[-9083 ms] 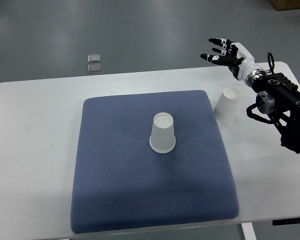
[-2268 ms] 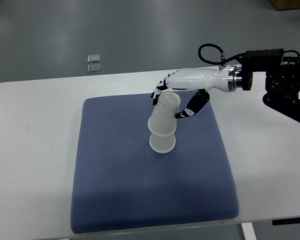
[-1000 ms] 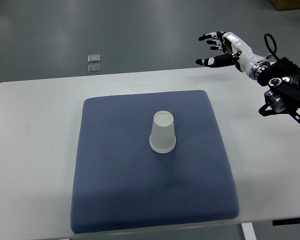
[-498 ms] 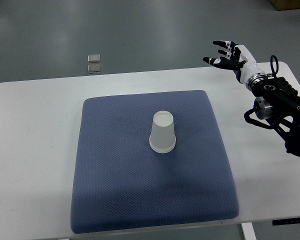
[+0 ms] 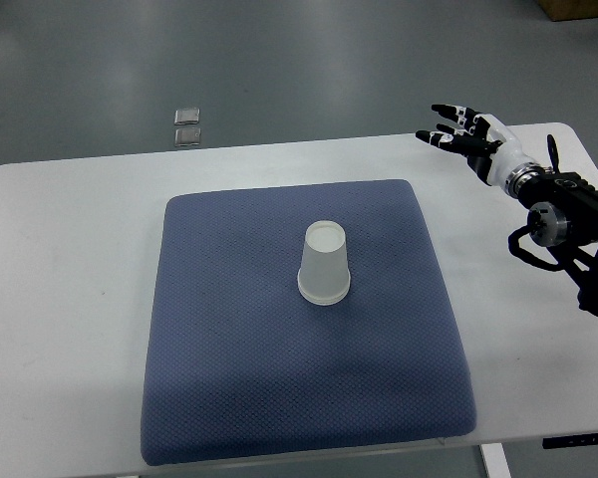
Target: Stack paper cups
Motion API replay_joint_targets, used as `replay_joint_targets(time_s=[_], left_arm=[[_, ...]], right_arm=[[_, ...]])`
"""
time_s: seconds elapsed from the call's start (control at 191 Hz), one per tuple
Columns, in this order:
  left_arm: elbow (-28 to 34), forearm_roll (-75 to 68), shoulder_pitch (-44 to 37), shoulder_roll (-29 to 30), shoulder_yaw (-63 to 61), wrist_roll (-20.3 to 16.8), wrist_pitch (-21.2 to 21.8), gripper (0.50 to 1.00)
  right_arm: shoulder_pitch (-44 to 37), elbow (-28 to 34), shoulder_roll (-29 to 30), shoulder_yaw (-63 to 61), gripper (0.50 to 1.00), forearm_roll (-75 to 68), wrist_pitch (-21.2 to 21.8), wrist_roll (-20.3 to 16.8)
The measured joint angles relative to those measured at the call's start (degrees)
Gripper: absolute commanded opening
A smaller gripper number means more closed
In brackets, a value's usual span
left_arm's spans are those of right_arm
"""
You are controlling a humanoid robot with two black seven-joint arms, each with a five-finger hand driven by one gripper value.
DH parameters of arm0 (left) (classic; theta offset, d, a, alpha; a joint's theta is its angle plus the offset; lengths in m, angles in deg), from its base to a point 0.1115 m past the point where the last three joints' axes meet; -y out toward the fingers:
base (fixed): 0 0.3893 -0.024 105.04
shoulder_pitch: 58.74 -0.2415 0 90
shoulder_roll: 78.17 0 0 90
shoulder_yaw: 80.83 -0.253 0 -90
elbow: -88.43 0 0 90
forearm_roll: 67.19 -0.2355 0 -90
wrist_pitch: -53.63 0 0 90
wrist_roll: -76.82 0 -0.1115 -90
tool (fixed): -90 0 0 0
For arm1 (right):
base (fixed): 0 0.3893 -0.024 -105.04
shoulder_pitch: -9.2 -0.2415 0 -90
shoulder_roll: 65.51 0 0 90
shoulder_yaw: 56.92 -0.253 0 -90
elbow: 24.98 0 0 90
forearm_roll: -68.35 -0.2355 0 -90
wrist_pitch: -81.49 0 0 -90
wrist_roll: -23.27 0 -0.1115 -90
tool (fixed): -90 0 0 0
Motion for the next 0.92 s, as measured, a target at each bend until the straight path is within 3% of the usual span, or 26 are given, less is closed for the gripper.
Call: replay_joint_targets(time_s=[0.173,0.519,0.922], left_arm=[[0.0,0.0,0.0,0.0,0.0,0.0,0.0,1.000],[0.0,0.0,0.0,0.0,0.0,0.0,0.0,1.000],[0.0,0.0,0.0,0.0,0.0,0.0,0.0,1.000]], right_arm=[[-0.3,-1.6,-0.2,-0.3,0.938,-0.5,1.4,0.0],[-0.5,-2.5,0.1,-1.3,0.938,-0.5,-2.3,0.3],[0.0,-1.7,1.7,-1.5,0.938,-0.5,-2.2,0.6]])
